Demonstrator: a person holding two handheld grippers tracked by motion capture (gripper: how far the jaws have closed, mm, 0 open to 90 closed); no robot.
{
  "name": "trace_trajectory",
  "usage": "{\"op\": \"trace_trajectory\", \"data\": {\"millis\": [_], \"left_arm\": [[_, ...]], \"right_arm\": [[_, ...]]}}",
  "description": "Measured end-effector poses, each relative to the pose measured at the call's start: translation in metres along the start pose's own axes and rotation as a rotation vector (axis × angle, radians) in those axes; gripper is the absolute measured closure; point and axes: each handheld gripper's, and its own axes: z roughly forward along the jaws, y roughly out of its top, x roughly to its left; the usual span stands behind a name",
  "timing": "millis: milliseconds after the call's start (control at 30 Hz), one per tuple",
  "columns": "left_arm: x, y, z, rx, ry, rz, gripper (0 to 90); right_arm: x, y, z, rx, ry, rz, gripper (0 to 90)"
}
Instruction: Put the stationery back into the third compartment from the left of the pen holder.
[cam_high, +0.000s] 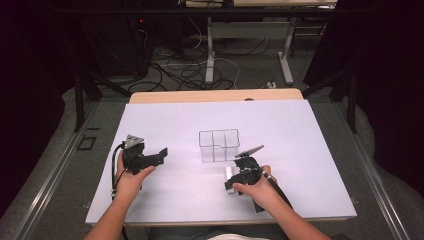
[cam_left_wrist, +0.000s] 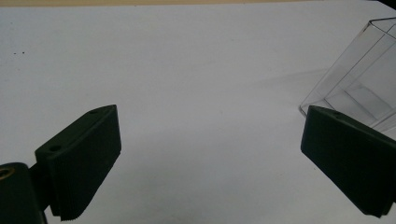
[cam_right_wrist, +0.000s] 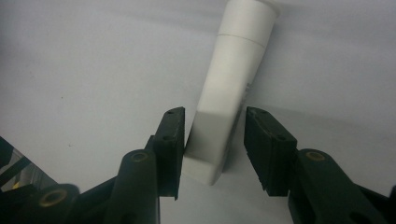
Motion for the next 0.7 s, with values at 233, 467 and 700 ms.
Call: {"op": "trace_trajectory", "data": {"millis": [233,467,700], "left_arm": [[0.0,-0.001,0.001,0.007,-0.001,0.003,5.3],[0.0,-0.001,0.001,0.006,0.003,0.003,5.3],[0.0,-0.001,0.001,0.006,0.001,0.003,5.4]], "right_arm": [[-0.006,0.0,-0.001,0.005,0.029,0.058,65.8],[-0.011,0.0,-0.002,-0.002,0.068,0.088,69.9],[-0.018,0.001,-0.006,0.01,0.094,0.106,71.3]]}}
